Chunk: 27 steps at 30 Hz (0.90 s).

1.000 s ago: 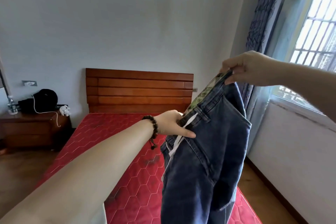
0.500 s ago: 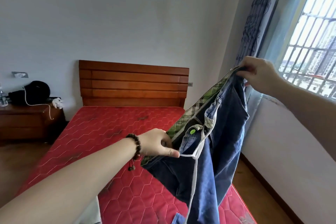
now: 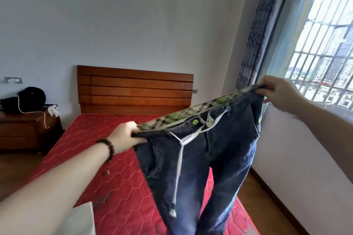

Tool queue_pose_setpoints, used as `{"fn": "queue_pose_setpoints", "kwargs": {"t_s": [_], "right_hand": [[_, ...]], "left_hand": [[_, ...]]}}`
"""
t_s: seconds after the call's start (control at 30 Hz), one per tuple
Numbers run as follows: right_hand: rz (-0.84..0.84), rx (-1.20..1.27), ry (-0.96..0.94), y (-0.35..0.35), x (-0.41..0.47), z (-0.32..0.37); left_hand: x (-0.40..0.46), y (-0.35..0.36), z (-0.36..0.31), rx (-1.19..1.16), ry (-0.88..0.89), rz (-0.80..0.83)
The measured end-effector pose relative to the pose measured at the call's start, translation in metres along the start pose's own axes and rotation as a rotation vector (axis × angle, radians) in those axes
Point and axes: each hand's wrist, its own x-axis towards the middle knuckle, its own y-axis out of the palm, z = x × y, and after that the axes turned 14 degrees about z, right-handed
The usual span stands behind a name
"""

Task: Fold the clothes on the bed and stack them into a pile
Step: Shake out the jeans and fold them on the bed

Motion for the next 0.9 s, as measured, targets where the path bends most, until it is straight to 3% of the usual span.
{"fn": "queue_pose_setpoints", "kwargs": {"t_s": [0.1,0.23,0.33,0.4,0.43,0.5,0.57,0.73,0.83,0.9], "right_hand": [[0.067,0.042,-0.018,0.000,-0.012,-0.005],[0.033,0.186,-0.021,-0.007,-0.009,0.001],[-0.162,0.324,-0.100,-0.022,0.001,0.011],[-0.299,0.403,-0.095,-0.016,0.007,0.015],[-0.296,0.383,-0.054,-0.007,0.009,0.016],[-0.105,0.194,0.060,0.016,0.015,0.009],[-0.018,0.194,0.129,0.026,0.017,0.004],[0.072,0.834,0.040,0.025,0.006,0.011],[0.166,1.109,-0.047,0.025,-0.001,0.023],[0.186,1.255,-0.080,0.020,-0.005,0.025]], "left_hand": [[0.007,-0.057,-0.012,0.108,0.044,-0.070],[0.013,-0.122,-0.038,0.093,0.120,-0.178],[0.015,-0.153,-0.051,-0.041,0.196,-0.378],[0.014,-0.156,-0.058,0.031,0.205,-0.433],[0.014,-0.154,-0.060,0.110,0.183,-0.387],[0.012,-0.151,-0.059,0.246,0.101,-0.287],[0.007,-0.153,-0.054,0.263,0.075,-0.298],[-0.008,-0.159,-0.032,-0.049,0.056,-0.377],[-0.021,-0.164,-0.029,-0.361,0.126,-0.274],[-0.033,-0.162,-0.029,-0.704,0.198,-0.121]]}}
